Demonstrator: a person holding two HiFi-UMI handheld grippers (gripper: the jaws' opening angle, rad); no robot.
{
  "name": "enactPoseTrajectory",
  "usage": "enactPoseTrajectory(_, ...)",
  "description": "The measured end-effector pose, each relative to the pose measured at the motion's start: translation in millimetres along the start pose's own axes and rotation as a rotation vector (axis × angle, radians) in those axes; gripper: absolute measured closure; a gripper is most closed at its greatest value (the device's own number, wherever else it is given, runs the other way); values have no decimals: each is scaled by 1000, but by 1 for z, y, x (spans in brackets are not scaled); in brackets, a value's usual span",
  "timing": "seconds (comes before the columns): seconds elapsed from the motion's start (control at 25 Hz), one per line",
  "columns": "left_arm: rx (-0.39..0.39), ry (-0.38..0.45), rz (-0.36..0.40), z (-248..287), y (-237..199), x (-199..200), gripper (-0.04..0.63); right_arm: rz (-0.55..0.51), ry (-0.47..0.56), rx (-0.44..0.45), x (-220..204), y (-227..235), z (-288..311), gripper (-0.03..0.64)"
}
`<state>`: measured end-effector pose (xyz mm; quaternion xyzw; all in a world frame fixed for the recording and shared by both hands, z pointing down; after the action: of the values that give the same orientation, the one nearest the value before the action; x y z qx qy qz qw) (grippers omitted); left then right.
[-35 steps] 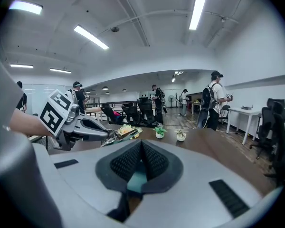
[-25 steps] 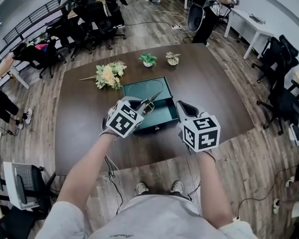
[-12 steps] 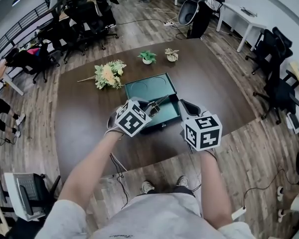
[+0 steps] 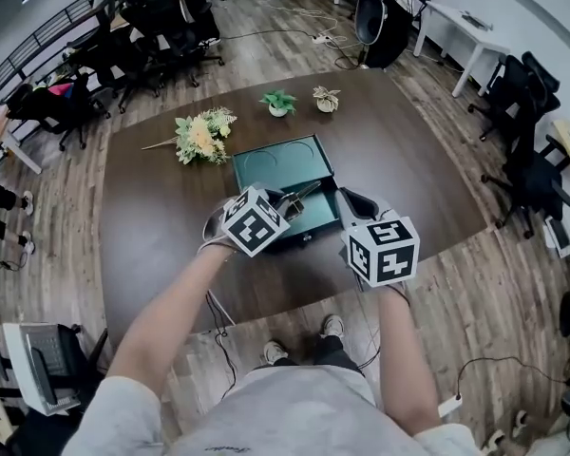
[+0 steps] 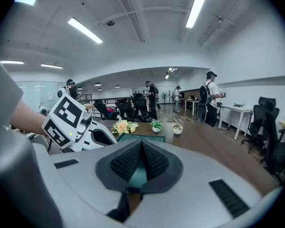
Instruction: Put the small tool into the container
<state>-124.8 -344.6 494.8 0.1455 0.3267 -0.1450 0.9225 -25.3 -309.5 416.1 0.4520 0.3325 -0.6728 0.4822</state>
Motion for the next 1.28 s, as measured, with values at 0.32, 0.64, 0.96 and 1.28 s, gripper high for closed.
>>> enactPoseTrajectory(0.32, 9, -61, -4, 28, -6, 0, 592, -16, -35, 58, -7, 19, 19, 614)
enactPoseTrajectory(0.64, 12, -131, -17, 50, -10, -9, 592, -7, -55, 115, -15, 34, 34, 614)
enactPoseTrajectory(0.96, 6, -154, -36, 65, -15, -12, 591, -6, -73, 145, -20, 41, 47, 614)
enactPoseTrajectory(1.28, 0, -158, -58, 75, -19, -12, 591, -15, -94, 166, -25, 45, 55, 614)
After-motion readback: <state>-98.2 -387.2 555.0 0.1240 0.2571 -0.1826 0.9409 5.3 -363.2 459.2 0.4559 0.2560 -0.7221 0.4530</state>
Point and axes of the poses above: the fingertips, and each gripper's own axes: z forward along the fingers, y to its right, x out of its top, the point moved 1 cm from there along -z, backward along the fingers, and after that the axes turned 7 degrees about -x, right-handed, at the moved point
